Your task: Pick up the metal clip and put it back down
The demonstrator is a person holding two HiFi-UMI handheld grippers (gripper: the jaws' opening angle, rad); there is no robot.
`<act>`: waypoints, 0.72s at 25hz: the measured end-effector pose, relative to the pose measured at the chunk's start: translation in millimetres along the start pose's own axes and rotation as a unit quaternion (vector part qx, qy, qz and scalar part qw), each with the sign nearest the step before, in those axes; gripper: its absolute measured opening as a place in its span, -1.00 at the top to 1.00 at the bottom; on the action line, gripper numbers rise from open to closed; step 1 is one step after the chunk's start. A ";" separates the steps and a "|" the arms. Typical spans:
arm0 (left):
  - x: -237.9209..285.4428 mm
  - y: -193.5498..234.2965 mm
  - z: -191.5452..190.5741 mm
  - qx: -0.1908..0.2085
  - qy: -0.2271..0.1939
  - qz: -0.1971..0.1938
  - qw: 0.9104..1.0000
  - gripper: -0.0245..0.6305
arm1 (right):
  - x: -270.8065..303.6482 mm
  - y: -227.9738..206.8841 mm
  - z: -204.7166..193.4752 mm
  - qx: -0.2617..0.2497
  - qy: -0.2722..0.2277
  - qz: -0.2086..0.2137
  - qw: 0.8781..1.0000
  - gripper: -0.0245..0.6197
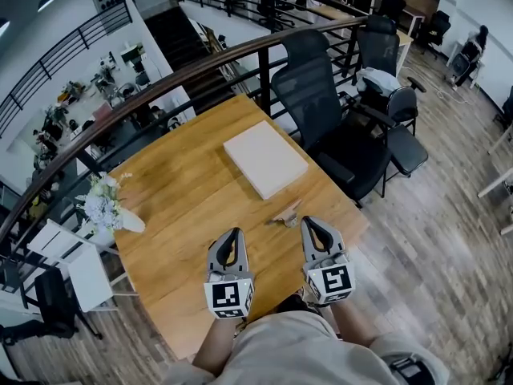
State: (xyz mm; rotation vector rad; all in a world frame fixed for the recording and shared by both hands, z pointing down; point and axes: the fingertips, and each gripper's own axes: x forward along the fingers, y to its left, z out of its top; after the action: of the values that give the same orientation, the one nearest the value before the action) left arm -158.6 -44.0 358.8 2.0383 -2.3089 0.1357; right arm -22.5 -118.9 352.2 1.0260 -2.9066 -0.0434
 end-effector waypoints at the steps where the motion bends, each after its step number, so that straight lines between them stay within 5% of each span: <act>1: 0.1 -1.6 -0.7 -0.001 0.001 -0.003 1.000 0.85 | -1.1 0.3 0.2 0.000 0.000 -0.001 1.000 0.84; 18: -1.9 -11.5 -2.2 0.001 -0.002 -0.003 1.000 0.85 | -7.5 -1.0 -3.8 0.001 0.004 0.009 1.000 0.84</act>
State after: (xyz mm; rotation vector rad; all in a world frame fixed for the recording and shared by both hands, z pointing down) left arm -147.0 -43.3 361.1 2.0486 -2.3049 0.1336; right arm -15.8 -115.0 355.5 0.9975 -2.9102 -0.0345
